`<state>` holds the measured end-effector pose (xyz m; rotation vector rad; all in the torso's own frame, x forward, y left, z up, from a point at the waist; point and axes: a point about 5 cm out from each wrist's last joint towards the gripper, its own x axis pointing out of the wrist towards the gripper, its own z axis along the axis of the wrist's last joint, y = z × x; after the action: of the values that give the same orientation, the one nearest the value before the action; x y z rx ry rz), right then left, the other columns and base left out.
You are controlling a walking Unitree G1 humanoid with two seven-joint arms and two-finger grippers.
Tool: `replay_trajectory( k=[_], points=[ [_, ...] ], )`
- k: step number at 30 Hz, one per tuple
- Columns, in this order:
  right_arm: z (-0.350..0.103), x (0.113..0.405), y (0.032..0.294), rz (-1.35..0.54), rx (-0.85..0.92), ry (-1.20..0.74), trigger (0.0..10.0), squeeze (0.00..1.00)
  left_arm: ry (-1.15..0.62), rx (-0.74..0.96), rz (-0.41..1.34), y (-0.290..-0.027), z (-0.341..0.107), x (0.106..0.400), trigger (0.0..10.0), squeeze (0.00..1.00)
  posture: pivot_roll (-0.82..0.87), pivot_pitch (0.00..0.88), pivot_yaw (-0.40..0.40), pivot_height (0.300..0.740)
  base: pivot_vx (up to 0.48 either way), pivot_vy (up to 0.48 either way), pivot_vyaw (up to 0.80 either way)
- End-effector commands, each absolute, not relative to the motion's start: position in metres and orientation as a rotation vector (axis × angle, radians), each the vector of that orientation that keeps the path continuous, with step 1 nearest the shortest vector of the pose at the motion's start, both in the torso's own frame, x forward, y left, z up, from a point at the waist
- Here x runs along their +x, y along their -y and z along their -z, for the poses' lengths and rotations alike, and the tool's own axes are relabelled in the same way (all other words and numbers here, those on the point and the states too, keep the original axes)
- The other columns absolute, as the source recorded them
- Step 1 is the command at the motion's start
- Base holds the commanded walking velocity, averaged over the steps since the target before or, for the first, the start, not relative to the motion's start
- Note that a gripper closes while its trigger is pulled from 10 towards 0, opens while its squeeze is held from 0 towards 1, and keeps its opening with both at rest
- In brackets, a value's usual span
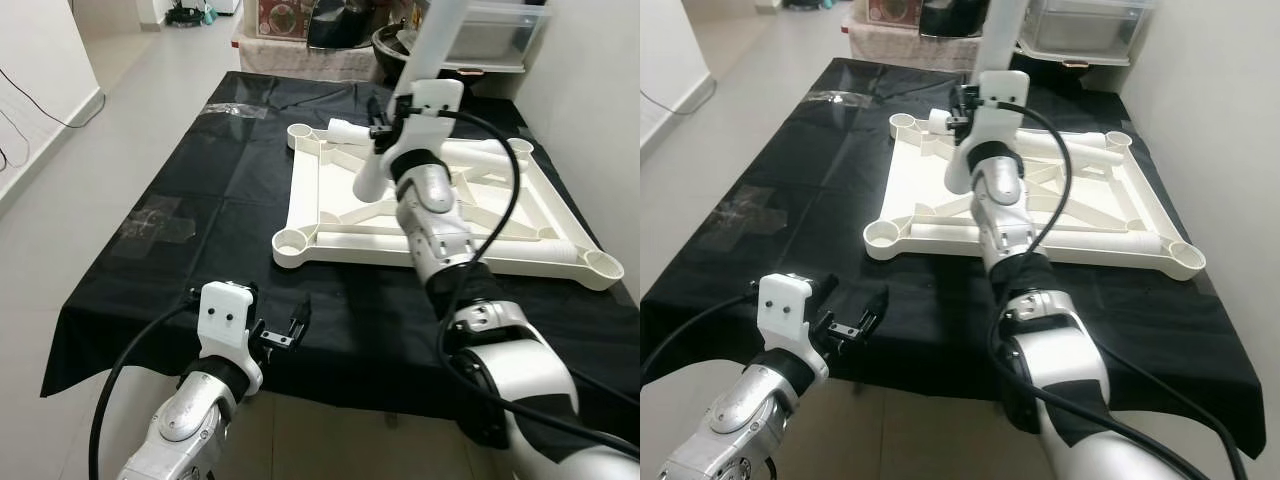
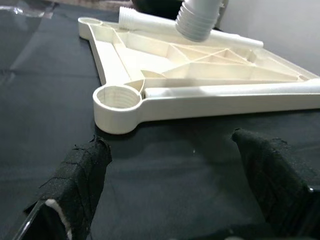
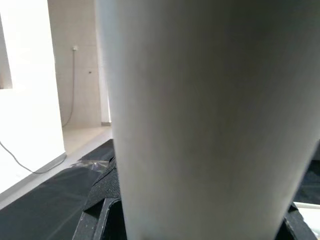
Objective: Building children table
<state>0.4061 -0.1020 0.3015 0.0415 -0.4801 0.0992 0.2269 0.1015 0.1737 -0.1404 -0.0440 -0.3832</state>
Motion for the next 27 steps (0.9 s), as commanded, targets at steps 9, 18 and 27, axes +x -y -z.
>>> replay_trajectory(
  k=[9,18,27],
  points=[
    [-0.289,0.402,0.09,-0.026,-0.139,0.561,10.0,0.0,0.022,-0.136,0.371,-0.102,-0.175,0.216,10.0,0.0,0.1,0.255,-0.117,0.74,0.0,0.0,0.0],
    [-0.276,0.402,0.09,0.015,-0.137,0.553,10.0,0.0,0.011,-0.134,0.377,-0.099,-0.175,0.213,10.0,0.0,0.1,0.272,-0.112,0.74,0.0,0.0,0.0],
    [-0.248,0.398,0.076,-0.071,-0.137,0.491,10.0,0.0,0.005,-0.119,0.377,-0.1,-0.174,0.213,10.0,0.0,0.1,0.274,-0.11,0.74,0.0,0.0,0.0]
  ],
)
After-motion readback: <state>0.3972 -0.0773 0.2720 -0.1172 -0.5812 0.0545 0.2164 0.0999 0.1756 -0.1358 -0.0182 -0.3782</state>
